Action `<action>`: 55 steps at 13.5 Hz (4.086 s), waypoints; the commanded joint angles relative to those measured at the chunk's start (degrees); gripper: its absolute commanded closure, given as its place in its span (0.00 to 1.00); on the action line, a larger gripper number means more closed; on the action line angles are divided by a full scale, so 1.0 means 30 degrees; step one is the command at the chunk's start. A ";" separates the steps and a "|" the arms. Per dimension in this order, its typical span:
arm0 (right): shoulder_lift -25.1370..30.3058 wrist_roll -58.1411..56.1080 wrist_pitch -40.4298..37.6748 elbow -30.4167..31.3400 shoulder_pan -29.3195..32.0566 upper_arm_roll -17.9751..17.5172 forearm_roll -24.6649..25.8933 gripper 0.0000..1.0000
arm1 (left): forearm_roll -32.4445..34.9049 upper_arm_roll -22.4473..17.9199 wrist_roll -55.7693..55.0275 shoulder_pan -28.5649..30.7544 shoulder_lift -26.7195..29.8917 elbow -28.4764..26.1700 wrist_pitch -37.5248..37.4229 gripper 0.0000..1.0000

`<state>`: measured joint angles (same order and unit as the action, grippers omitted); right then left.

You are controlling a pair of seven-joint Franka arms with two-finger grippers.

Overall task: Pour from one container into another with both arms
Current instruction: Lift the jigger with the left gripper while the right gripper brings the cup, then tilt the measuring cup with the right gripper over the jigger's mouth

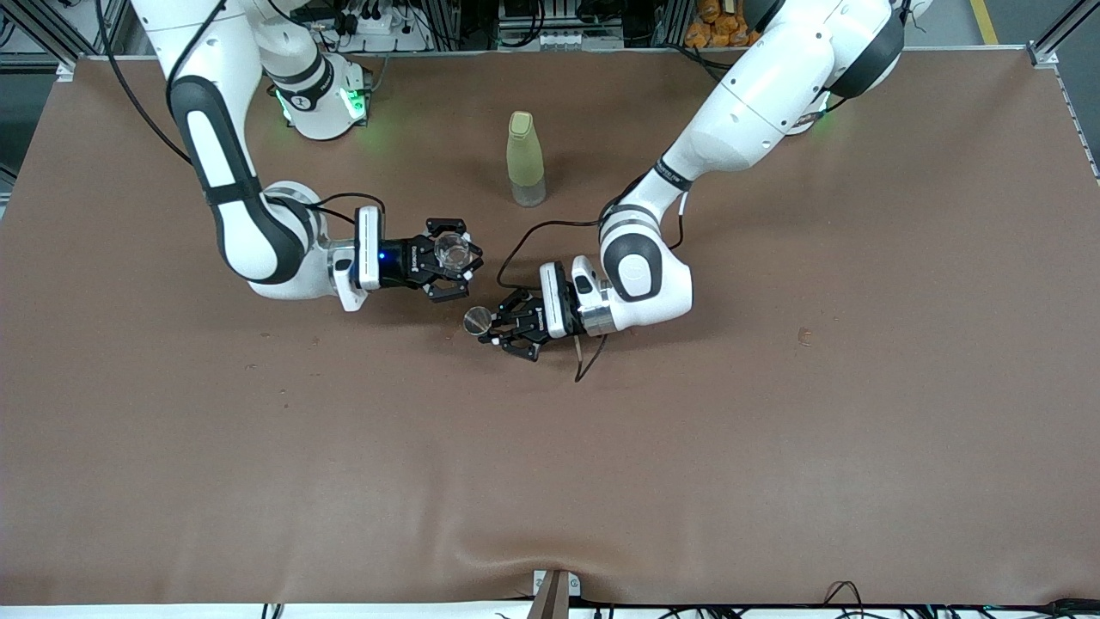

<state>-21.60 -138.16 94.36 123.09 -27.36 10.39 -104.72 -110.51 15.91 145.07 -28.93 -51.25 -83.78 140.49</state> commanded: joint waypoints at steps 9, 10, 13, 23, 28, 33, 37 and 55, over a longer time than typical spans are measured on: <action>-0.0446 0.1045 0.0919 0.0277 -0.1631 0.0169 -0.2679 1.00 | -0.0957 -0.0207 0.0979 -0.0140 -0.0114 0.0358 0.0191 1.00; -0.0417 0.1661 0.0948 0.0277 -0.1748 0.0169 -0.2738 1.00 | -0.0957 -0.0207 0.0979 -0.0140 -0.0085 0.0358 0.0191 1.00; -0.0417 0.3100 0.0949 0.0277 -0.1836 0.0169 -0.2914 1.00 | -0.0957 -0.0207 0.1008 -0.0170 -0.0113 0.0329 0.0191 1.00; -0.0417 0.8108 0.0949 0.0277 -0.1896 0.0169 -0.2914 1.00 | -0.1338 -0.0207 0.1564 -0.0170 -0.0055 0.0211 0.0162 1.00; -0.0388 1.0861 0.0890 0.0277 -0.1925 0.0111 -0.2972 1.00 | -0.1367 -0.0207 0.1594 -0.0199 -0.0055 0.0153 0.0191 1.00; -0.0329 1.1657 0.0919 0.0248 -0.1954 0.0111 -0.3031 1.00 | -0.1396 -0.0207 0.1623 -0.0170 -0.0026 -0.0051 0.0162 1.00; -0.0300 1.2943 0.0890 0.0248 -0.1954 0.0111 -0.3323 1.00 | -0.2216 -0.0207 0.2471 -0.0199 -0.0026 -0.0199 0.0161 1.00; -0.0124 1.6371 0.0802 0.0570 -0.1984 0.0140 -0.3412 1.00 | -0.3330 -0.0002 0.4699 0.0064 0.0033 -0.1165 -0.1038 1.00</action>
<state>-23.20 -91.36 96.85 123.65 -32.19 10.22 -113.54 -117.87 15.67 155.45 -29.06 -51.35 -86.63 139.03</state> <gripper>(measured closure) 0.850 0.789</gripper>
